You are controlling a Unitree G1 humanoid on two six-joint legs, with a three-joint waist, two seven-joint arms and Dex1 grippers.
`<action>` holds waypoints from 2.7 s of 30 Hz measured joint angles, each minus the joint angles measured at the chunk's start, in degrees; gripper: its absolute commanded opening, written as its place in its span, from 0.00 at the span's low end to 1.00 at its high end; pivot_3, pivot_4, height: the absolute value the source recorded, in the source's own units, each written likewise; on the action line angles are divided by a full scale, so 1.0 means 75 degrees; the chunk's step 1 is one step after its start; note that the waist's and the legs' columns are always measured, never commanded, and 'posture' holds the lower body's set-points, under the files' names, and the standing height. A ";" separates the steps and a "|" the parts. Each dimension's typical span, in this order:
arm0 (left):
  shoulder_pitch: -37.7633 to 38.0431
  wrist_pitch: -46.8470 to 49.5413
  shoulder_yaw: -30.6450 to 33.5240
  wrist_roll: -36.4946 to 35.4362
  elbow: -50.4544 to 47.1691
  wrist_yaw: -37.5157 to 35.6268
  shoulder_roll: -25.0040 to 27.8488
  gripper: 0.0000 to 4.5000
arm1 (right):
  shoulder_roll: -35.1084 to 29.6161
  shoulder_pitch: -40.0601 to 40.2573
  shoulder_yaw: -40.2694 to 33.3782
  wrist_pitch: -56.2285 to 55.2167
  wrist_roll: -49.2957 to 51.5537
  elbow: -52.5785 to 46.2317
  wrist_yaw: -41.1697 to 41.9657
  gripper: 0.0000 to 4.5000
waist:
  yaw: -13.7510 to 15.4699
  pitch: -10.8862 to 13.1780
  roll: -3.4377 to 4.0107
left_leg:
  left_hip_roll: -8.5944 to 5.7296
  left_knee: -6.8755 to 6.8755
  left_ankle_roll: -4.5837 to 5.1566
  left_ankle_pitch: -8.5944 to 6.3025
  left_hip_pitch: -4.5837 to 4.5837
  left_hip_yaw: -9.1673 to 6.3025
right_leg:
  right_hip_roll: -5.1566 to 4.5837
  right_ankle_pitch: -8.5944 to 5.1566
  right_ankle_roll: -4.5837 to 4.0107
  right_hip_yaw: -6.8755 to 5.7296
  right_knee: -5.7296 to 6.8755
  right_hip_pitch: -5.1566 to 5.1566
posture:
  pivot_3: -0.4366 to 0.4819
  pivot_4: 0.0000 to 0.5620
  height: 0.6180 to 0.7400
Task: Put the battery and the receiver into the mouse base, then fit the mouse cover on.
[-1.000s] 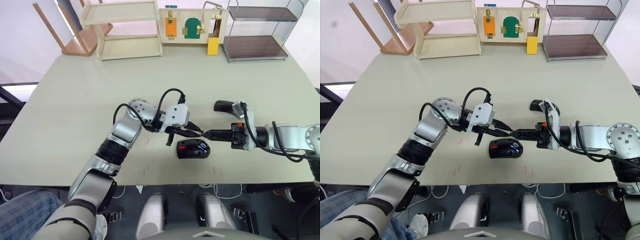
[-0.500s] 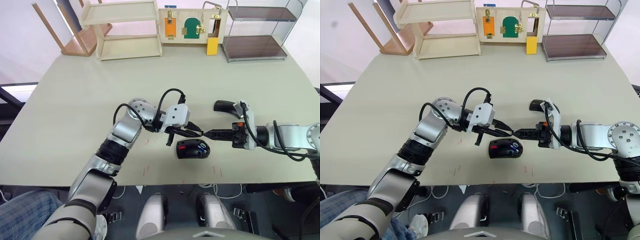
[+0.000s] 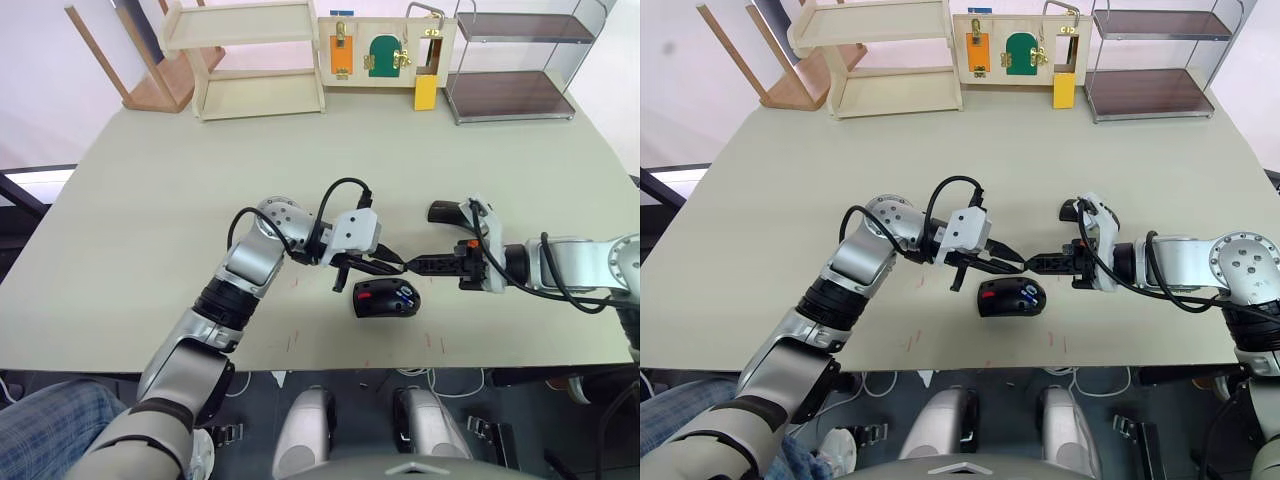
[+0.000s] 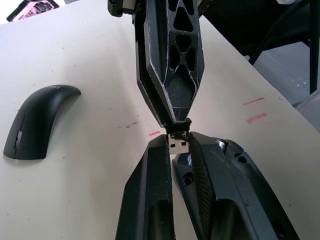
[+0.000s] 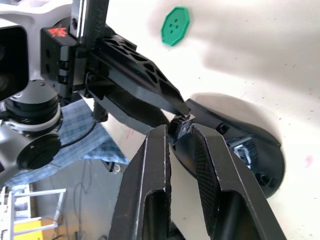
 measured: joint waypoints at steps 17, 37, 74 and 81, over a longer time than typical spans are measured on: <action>0.0000 0.0011 -0.0055 0.0044 0.0130 0.0023 -0.0042 0.02 | -0.0006 -0.0081 0.0211 -0.0135 0.0204 -0.0129 -0.0724 0.16 | 0.0000 0.0000 0.0000 | 0.0000 0.0000 0.0000 0.0000 0.0000 0.0000 | 0.0000 0.0000 0.0000 0.0000 0.0000 0.0000 | 0.48 0.27 1.00; 0.0001 0.0016 -0.0174 0.0169 0.0251 0.0054 -0.0028 0.02 | 0.0073 -0.0103 0.0403 -0.0211 0.0244 -0.0045 -0.1143 0.16 | -0.0001 0.0000 0.0000 | 0.0001 0.0000 0.0000 0.0000 0.0000 0.0000 | 0.0000 0.0000 0.0000 0.0000 0.0000 0.0000 | 0.48 0.27 1.00; 0.0000 0.0015 -0.0185 0.0318 0.0297 0.0123 -0.0034 0.02 | 0.0314 0.0109 0.0358 -0.0481 0.0238 -0.0347 -0.1628 0.00 | -0.0001 0.0000 0.0000 | 0.0001 0.0000 0.0000 0.0000 -0.0001 -0.0001 | 0.0000 0.0000 0.0000 0.0001 0.0000 0.0000 | 0.48 0.27 1.00; 0.0000 0.0015 -0.0185 0.0319 0.0301 0.0124 -0.0028 0.02 | 0.0418 0.0243 0.0214 -0.0477 0.0207 -0.0329 -0.1466 0.00 | -0.0001 0.0000 0.0000 | 0.0001 0.0000 0.0000 0.0000 -0.0001 -0.0001 | 0.0000 0.0000 0.0000 0.0001 -0.0001 0.0000 | 0.48 0.27 1.00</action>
